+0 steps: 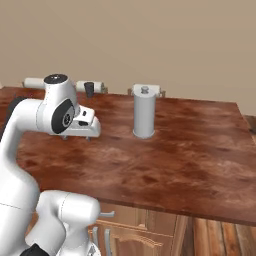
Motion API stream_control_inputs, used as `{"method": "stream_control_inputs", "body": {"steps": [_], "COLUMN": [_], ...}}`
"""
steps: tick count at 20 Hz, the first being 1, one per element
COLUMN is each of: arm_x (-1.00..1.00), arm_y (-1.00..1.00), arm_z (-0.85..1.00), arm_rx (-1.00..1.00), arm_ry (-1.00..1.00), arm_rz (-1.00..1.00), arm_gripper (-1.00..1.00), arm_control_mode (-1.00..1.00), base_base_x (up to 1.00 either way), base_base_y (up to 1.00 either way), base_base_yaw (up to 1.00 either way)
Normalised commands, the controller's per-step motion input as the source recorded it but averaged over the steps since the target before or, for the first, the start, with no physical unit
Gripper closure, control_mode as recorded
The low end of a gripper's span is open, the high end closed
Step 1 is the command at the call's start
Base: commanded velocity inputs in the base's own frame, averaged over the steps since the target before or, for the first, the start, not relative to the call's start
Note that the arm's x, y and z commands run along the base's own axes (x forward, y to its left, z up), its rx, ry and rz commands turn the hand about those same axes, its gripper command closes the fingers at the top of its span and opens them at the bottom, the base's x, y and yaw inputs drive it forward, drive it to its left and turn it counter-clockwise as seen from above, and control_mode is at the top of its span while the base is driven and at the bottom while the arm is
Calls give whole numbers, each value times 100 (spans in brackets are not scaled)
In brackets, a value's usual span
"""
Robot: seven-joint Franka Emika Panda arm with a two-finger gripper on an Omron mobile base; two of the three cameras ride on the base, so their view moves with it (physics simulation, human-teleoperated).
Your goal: Take a straw from the drawer in front and place it inside the glass cup on the dining counter.
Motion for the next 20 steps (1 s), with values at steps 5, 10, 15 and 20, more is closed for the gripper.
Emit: {"method": "stream_control_inputs", "body": {"steps": [5,10,15,20], "arm_x": [0,0,0,0], "arm_y": [0,0,0,0], "arm_z": [0,0,0,0], "arm_rx": [0,0,0,0], "arm_ry": [0,0,0,0], "arm_rz": [0,0,0,0], "arm_gripper": [-100,-100,-100,-100], "arm_control_mode": [100,100,100,100], "base_base_x": [-59,-61,-47,-26], "base_base_y": [21,34,60,91], "base_base_yaw": [-7,-25,-37,-43]}}
